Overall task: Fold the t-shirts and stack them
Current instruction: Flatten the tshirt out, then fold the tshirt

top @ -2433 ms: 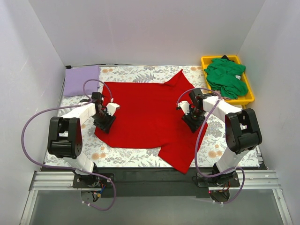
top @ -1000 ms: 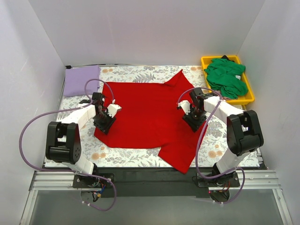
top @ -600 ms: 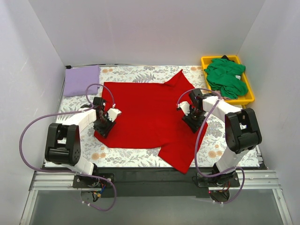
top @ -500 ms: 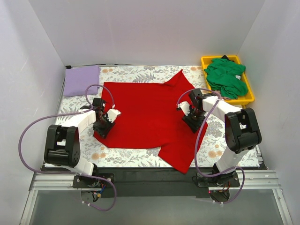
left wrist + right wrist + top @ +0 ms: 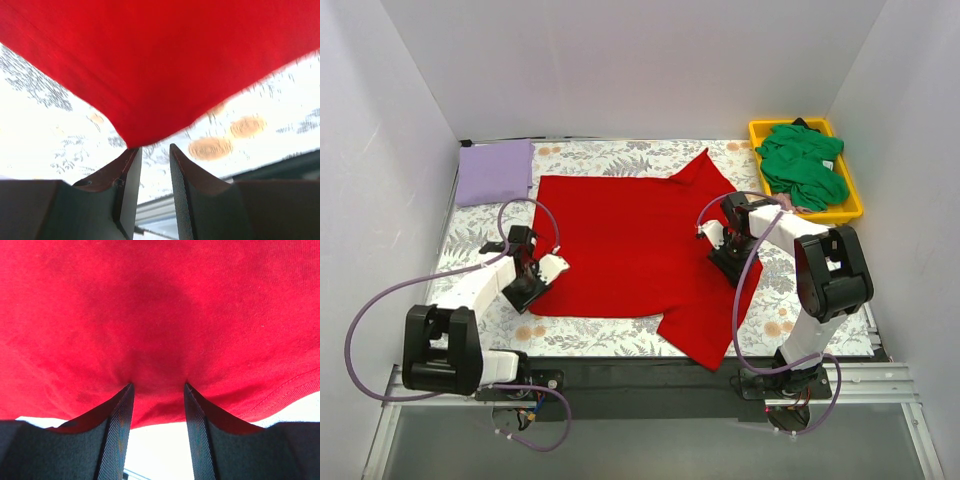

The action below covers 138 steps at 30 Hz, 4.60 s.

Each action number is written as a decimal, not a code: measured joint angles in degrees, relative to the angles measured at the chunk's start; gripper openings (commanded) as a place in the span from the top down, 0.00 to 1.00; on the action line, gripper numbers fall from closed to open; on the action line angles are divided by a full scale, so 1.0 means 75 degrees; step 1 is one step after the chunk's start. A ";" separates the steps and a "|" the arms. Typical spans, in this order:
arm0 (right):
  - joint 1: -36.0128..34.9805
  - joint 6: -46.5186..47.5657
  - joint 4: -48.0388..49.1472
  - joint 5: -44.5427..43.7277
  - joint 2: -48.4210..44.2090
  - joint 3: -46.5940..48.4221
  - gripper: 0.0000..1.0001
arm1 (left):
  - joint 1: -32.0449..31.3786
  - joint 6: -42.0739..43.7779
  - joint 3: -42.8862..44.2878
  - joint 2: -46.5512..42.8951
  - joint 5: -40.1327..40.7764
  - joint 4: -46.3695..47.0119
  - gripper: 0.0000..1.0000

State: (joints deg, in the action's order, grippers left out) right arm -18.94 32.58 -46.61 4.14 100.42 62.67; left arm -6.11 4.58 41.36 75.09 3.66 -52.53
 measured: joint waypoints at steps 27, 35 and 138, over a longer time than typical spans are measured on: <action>-0.1833 0.1629 -0.1460 0.0906 -0.3538 -0.2261 0.38 | 0.0102 -0.0003 0.0688 -0.1020 -0.3724 -0.0930 0.56; -0.3066 0.1122 -0.0618 0.0326 -0.3171 -0.2503 0.41 | 0.0213 -0.0463 0.0688 -0.0635 -0.3879 -0.0606 0.56; -0.0836 0.2495 0.0414 -0.0711 -0.4112 -0.1518 0.99 | 0.1900 0.4345 0.1478 0.0265 -0.3643 -0.0621 1.00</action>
State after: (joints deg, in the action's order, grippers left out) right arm -25.21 51.29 -43.51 -1.19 69.58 51.29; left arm 8.14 37.17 52.45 77.08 -23.66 -57.19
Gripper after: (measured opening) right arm 0.020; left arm 0.010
